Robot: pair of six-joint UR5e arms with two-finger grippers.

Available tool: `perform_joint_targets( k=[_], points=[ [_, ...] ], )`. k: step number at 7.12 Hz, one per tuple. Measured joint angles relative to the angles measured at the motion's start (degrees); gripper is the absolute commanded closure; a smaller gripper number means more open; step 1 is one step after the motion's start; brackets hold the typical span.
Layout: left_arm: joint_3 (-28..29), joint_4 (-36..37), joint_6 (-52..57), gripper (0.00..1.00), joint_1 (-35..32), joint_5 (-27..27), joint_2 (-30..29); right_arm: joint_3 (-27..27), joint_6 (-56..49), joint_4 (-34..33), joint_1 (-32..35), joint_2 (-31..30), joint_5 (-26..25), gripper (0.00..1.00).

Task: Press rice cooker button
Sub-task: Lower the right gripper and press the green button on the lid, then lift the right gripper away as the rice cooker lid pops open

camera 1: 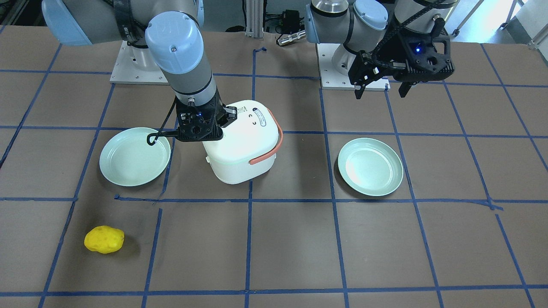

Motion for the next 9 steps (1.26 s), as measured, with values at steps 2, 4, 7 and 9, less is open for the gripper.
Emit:
perform_joint_targets(
  k=[2, 4, 7, 9],
  points=[
    [0.0, 0.0, 0.0, 0.0, 0.0, 0.0, 0.0, 0.1, 0.0, -0.1, 0.0, 0.1, 0.0, 1.0],
    [0.0, 0.0, 0.0, 0.0, 0.0, 0.0, 0.0, 0.5, 0.0, -0.2, 0.0, 0.1, 0.1, 1.0],
    [0.0, 0.0, 0.0, 0.0, 0.0, 0.0, 0.0, 0.8, 0.3, -0.8, 0.0, 0.1, 0.2, 1.0],
    [0.0, 0.0, 0.0, 0.0, 0.0, 0.0, 0.0, -2.4, 3.0, 0.7, 0.0, -0.6, 0.7, 0.84]
  ],
)
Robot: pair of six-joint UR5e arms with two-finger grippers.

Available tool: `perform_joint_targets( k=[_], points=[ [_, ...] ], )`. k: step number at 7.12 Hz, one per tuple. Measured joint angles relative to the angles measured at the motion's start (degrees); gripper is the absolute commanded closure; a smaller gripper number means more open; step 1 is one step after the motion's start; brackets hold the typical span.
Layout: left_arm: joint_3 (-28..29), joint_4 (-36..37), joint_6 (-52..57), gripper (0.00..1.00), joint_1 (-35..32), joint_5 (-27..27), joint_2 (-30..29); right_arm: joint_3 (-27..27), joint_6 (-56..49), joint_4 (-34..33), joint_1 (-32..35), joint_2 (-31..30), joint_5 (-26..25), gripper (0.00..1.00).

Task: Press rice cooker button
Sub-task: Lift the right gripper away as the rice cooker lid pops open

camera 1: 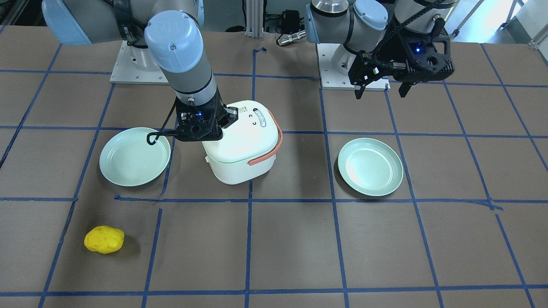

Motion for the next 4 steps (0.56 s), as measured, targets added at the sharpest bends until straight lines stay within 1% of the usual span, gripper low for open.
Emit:
perform_joint_targets(
  k=[1, 2, 3, 4],
  points=[
    [0.0, 0.0, 0.0, 0.0, 0.0, 0.0, 0.0, -3.1, 1.6, 2.9, 0.0, -0.5, 0.1, 0.37],
    [0.0, 0.0, 0.0, 0.0, 0.0, 0.0, 0.0, -7.1, 2.9, 6.7, 0.0, -0.7, 0.0, 0.03],
    [0.0, 0.0, 0.0, 0.0, 0.0, 0.0, 0.0, -11.4, 3.8, 9.8, 0.0, -0.8, -0.2, 0.0],
    [0.0, 0.0, 0.0, 0.0, 0.0, 0.0, 0.0, -15.0, 4.5, 11.9, -0.2, -0.8, -0.3, 0.0]
  ],
)
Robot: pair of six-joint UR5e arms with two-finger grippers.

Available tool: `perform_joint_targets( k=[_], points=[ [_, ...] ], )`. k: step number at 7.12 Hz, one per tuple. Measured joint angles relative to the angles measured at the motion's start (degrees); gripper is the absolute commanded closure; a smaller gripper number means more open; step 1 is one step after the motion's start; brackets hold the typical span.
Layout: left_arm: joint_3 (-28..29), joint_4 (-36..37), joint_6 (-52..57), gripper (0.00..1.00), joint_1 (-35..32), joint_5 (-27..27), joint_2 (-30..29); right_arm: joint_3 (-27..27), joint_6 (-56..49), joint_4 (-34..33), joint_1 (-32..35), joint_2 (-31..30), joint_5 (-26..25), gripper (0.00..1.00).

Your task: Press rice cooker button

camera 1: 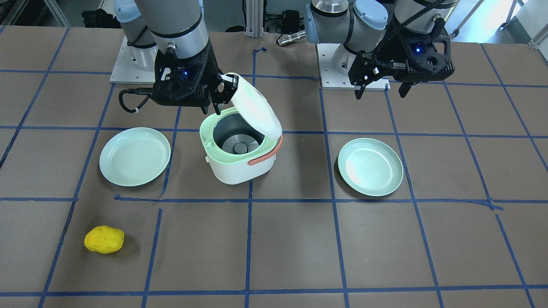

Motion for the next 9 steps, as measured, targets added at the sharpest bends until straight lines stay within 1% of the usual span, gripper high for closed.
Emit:
perform_joint_targets(
  k=[1, 2, 4, 6, 9],
  points=[
    [0.0, 0.0, 0.0, 0.0, 0.0, 0.0, 0.0, -2.1, 0.3, 1.2, -0.5, 0.0, -0.4, 0.0],
    [0.0, 0.0, 0.0, 0.0, 0.0, 0.0, 0.0, -2.8, 0.1, 1.4, -1.4, 0.1, -1.5, 0.0],
    [0.0, 0.0, 0.0, 0.0, 0.0, 0.0, 0.0, -2.5, -3.8, 0.6, -5.3, 0.2, -4.2, 0.0],
    [0.0, 0.0, 0.0, 0.0, 0.0, 0.0, 0.0, -2.2, -8.1, 0.3, -9.5, 0.2, -5.9, 0.0],
    [0.0, 0.0, 0.0, 0.0, 0.0, 0.0, 0.0, -2.0, -11.0, 0.3, -10.9, 0.1, -9.6, 0.0]
  ],
)
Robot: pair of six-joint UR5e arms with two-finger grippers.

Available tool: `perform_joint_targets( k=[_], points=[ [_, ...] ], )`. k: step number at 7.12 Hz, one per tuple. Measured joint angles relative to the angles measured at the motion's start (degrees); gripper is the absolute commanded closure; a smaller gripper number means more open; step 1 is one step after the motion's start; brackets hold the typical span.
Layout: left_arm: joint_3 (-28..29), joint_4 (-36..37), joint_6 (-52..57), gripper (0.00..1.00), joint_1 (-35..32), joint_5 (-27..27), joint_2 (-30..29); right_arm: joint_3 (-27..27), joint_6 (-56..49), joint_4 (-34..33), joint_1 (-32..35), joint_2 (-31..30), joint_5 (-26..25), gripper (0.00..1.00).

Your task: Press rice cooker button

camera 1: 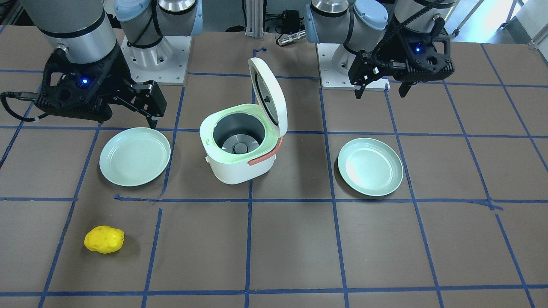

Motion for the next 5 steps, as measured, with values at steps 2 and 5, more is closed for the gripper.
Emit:
perform_joint_targets(
  k=[2, 5],
  points=[
    [0.0, 0.0, 0.0, 0.0, 0.0, 0.0, 0.0, 0.1, -0.3, 0.1, -0.4, 0.0, -0.1, 0.0],
    [0.0, 0.0, 0.0, 0.0, 0.0, 0.0, 0.0, 0.5, -1.9, 0.3, -3.0, 0.0, 0.7, 0.0]
  ],
)
